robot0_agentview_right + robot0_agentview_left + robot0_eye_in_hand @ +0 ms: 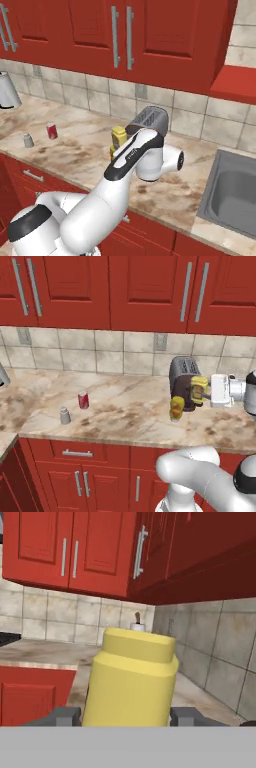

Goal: There are various items on the counter. Only move the condiments/shakers into the cabinet.

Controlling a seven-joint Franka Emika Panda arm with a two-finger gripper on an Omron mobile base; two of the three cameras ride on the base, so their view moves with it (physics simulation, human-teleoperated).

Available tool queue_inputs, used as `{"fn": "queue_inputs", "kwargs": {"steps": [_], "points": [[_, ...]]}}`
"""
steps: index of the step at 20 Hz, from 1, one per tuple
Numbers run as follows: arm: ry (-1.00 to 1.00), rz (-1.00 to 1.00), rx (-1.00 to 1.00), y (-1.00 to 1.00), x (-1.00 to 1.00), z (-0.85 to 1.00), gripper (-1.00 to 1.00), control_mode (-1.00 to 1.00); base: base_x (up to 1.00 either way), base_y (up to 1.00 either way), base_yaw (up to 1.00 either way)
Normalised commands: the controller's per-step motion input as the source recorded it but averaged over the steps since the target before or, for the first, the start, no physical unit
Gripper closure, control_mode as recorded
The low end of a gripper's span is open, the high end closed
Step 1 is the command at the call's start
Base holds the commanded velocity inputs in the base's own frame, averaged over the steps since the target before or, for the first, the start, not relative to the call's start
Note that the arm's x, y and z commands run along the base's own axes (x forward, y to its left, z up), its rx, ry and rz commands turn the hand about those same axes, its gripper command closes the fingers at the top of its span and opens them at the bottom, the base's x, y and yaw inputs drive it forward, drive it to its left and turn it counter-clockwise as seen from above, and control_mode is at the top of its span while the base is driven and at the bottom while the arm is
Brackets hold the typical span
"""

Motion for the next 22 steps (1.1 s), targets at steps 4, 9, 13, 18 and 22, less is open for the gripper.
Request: {"fn": "queue_inputs", "kwargs": {"steps": [4, 9, 13, 18, 22], "points": [[0.0, 0.0, 0.0, 0.0, 0.0, 0.0, 1.0, 1.0, -0.03, -0.02, 0.52], [0.0, 0.0, 0.0, 0.0, 0.0, 0.0, 1.0, 1.0, -0.07, -0.1, 0.62], [0.0, 0.0, 0.0, 0.0, 0.0, 0.0, 1.0, 1.0, -0.26, -0.08, 0.84], [0.0, 0.0, 0.0, 0.0, 0.0, 0.0, 1.0, 1.0, -0.21, 0.0, 0.9], [0.0, 0.0, 0.0, 0.0, 0.0, 0.0, 1.0, 1.0, -0.2, -0.03, 0.89]]}}
